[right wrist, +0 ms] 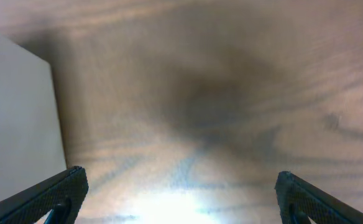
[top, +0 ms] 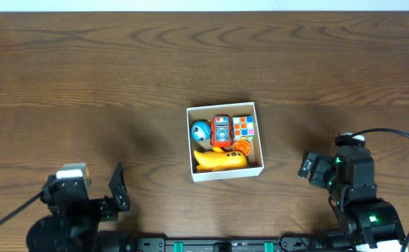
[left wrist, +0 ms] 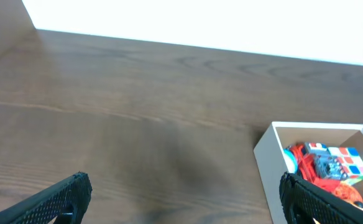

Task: Pack container

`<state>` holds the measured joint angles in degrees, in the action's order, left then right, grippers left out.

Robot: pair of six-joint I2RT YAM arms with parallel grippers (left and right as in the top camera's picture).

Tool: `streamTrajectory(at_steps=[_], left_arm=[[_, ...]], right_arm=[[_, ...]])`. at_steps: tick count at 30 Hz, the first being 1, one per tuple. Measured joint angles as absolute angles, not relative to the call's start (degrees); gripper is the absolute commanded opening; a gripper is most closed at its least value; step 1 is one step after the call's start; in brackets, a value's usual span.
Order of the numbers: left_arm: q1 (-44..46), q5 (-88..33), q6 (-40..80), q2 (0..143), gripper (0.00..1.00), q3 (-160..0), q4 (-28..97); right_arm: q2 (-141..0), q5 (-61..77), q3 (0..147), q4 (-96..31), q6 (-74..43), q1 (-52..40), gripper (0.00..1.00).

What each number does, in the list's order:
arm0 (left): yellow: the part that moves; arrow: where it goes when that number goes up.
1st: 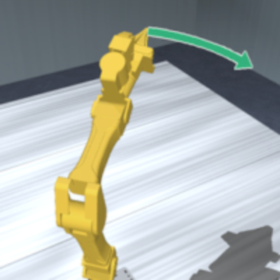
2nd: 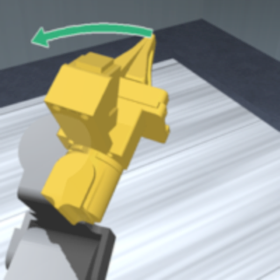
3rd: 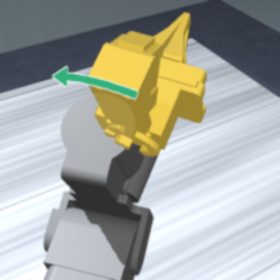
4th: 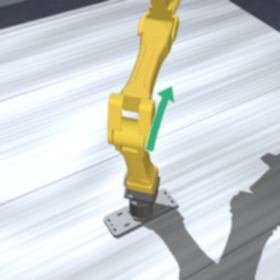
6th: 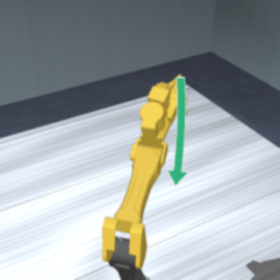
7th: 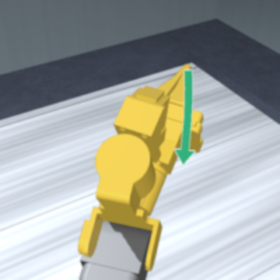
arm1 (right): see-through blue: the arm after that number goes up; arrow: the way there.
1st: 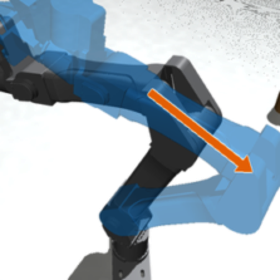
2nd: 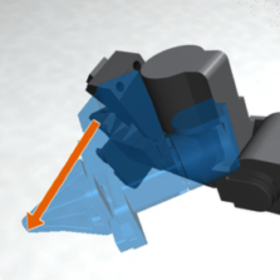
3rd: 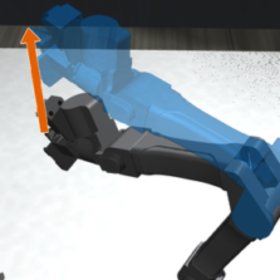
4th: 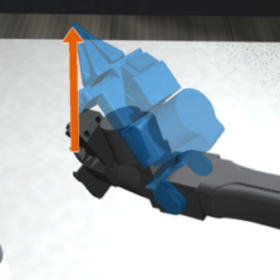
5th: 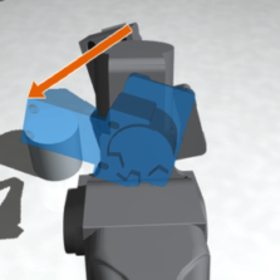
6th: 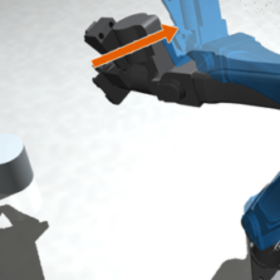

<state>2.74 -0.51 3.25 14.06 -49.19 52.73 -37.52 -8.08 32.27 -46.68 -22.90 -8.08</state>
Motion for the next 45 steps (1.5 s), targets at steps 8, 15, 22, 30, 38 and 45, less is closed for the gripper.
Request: streamTrajectory(at_steps=[8,15,22,30,38,45], left_arm=[[2.74,0.05,3.25,13.76,0.98,-49.19,53.87],[2.74,0.05,3.25,13.76,0.98,-49.19,53.84],[2.74,0.05,3.25,13.76,0.98,-49.19,53.84],[2.74,0.05,3.25,13.76,0.98,-49.17,53.84],[2.74,0.21,3.25,13.76,0.98,-49.15,53.87],[2.74,0.25,3.25,13.76,0.98,-49.10,53.84]], right_arm=[[-37.78,-7.51,32.10,-49.71,-23.99,-8.08,0.99],[-37.76,-7.49,32.12,-49.74,-24.16,-8.08,0.99],[-35.62,-8.14,31.66,-49.30,-23.24,-8.08,0.99],[-14.52,-5.61,22.79,-41.30,-12.49,-8.08,0.99],[-1.21,-2.79,9.61,-22.26,-9.17,-8.05,0.99],[-0.84,-1.21,1.43,-4.82,-5.04,-8.08,0.99]])
